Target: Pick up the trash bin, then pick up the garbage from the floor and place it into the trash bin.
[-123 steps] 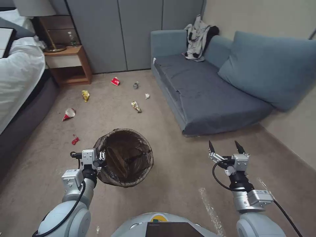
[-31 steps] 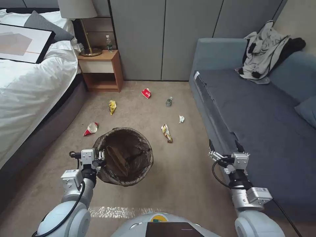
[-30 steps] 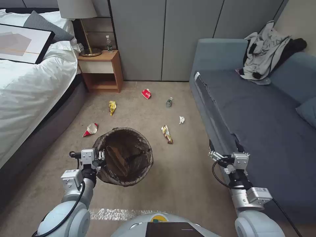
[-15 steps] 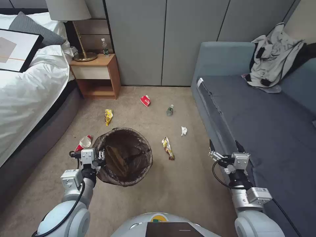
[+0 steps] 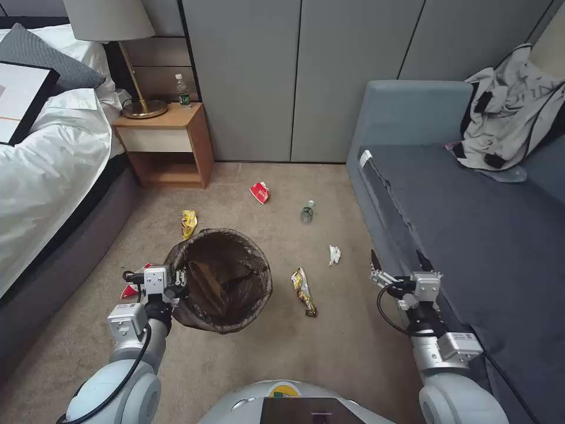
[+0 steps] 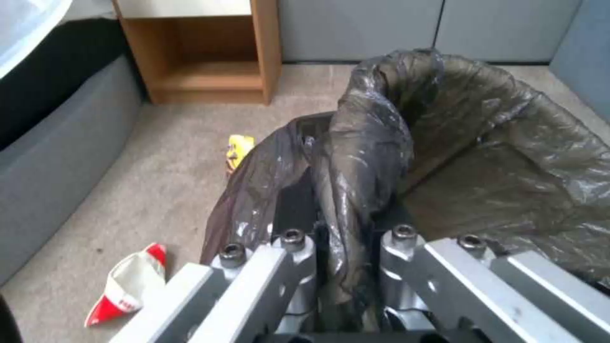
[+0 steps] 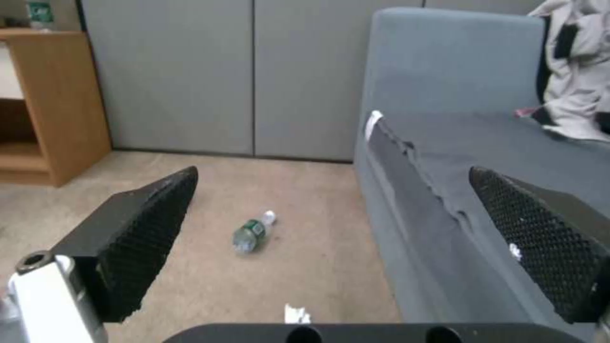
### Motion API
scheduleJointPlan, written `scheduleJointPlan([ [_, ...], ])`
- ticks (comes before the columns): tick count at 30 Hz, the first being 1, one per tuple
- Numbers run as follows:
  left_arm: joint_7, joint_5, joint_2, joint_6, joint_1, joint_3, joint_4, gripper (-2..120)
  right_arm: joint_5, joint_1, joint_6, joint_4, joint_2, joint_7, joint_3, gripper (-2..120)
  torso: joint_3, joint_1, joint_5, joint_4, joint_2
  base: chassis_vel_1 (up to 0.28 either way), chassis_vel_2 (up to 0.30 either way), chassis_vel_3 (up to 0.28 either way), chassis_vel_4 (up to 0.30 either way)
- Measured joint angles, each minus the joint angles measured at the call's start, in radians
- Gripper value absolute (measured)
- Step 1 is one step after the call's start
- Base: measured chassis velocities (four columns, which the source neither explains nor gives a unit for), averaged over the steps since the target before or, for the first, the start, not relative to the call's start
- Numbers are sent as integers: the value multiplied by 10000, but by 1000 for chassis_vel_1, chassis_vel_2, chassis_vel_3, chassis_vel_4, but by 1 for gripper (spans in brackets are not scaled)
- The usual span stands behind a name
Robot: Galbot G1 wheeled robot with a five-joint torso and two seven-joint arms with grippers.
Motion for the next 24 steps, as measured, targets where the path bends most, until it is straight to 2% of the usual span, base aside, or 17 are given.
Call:
scheduleJointPlan([
  [2, 0, -1, -1, 5, 16, -15, 0, 7, 1, 87, -112, -33, -7, -61, -13, 100, 0, 0, 3, -2, 0, 0, 0, 0, 0],
  [7, -1, -36, 22, 54, 104, -72, 0, 7, 71, 858, -1100, -290, -63, -567, -68, 100, -4, -3, 2, -1, 1, 0, 0, 0, 0],
  [10, -3, -42, 66, 65, 171, -198, 0, 7, 628, 1458, -1920, -614, -499, -813, -313, 100, -3, -2, 2, 0, 0, 0, 0, 0, 0],
  [17, 4, -52, 48, 192, 304, -253, 0, 7, 891, 2252, -2535, -1438, -934, -1091, -1035, 100, -2, -2, 2, 1, 0, 0, 0, 0, 0],
  [24, 19, -12, -35, 218, 441, -311, 1, 7, 1068, 3574, -2991, -2949, -1549, -1528, -1949, 100, -2, -2, 2, 1, 0, 0, 0, 0, 0],
])
